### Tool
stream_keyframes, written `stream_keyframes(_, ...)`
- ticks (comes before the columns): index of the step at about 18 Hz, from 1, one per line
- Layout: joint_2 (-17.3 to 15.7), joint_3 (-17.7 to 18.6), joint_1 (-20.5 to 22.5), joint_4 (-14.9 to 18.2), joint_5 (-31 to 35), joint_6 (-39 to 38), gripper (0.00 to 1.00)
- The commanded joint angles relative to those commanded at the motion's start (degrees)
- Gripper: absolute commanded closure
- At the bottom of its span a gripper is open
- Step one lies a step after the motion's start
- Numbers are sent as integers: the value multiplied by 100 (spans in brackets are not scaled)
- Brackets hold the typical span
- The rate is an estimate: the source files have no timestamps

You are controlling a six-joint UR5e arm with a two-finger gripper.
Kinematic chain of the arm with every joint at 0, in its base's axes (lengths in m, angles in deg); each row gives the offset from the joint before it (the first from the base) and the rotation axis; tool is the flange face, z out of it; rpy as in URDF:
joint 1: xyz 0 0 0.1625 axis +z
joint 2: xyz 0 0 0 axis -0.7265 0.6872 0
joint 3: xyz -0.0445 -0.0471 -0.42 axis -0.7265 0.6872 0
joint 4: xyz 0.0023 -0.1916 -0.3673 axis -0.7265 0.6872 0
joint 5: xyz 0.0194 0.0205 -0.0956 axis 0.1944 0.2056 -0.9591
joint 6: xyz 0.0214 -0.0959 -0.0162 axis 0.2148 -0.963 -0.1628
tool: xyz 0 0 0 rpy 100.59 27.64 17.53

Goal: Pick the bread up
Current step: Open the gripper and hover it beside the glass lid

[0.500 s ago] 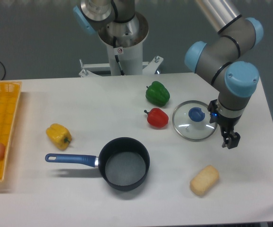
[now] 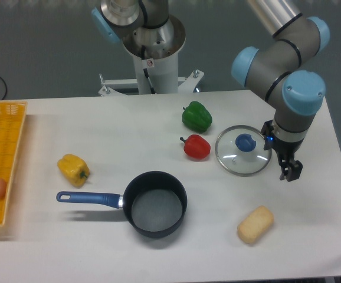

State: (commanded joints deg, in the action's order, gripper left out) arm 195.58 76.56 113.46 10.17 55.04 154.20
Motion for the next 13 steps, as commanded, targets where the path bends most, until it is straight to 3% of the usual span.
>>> stream_keyframes(9,35,132,97,-158,87,-96,0)
stream_keyframes(13,87,71,53,-228,193,-728,0)
